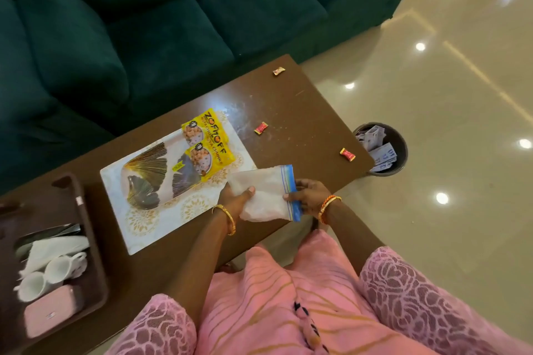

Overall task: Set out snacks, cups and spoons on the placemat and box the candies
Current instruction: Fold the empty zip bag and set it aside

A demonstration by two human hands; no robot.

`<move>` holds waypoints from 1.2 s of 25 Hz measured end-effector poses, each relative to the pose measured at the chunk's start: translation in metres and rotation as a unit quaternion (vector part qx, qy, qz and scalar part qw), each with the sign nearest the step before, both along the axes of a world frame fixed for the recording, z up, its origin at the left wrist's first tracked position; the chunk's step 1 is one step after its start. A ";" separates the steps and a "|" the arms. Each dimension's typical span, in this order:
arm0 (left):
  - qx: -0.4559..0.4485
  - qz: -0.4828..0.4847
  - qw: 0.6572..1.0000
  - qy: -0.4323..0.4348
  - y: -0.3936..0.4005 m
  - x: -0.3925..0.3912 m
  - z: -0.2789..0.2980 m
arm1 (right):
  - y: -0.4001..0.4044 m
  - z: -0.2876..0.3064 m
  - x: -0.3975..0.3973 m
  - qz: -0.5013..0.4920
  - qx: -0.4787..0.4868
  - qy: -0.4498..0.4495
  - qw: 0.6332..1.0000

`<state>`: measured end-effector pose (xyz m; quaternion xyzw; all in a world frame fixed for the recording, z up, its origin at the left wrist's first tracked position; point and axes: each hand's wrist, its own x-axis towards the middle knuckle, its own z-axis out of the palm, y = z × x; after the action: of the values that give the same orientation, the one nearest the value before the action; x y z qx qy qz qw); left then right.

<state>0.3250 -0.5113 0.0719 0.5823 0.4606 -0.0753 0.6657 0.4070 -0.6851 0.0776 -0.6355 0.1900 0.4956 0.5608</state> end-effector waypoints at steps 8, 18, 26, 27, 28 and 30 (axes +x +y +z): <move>-0.155 -0.121 0.977 0.084 -0.144 0.170 -0.025 | -0.153 -0.026 0.139 -0.226 -0.082 -0.133 0.961; -0.085 -0.273 0.943 0.170 -0.314 0.369 -0.158 | -0.299 -0.182 0.262 -0.391 -0.191 0.008 0.900; 0.011 -0.515 0.824 0.236 -0.394 0.428 -0.308 | -0.307 -0.369 0.327 -0.278 -0.387 -0.006 0.879; 0.029 -0.530 0.811 0.246 -0.395 0.427 -0.320 | -0.305 -0.384 0.329 -0.254 -0.378 0.003 0.890; 0.048 -0.547 0.797 0.250 -0.394 0.424 -0.328 | -0.303 -0.395 0.331 -0.223 -0.369 0.011 0.902; 0.088 -0.567 0.782 0.246 -0.386 0.420 -0.336 | -0.301 -0.406 0.329 -0.162 -0.365 0.015 0.917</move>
<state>0.7447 -0.8977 -0.2641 0.7559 0.2001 -0.5387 0.3135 0.7360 -0.9859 -0.3287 -0.7486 0.4667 0.3038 0.3598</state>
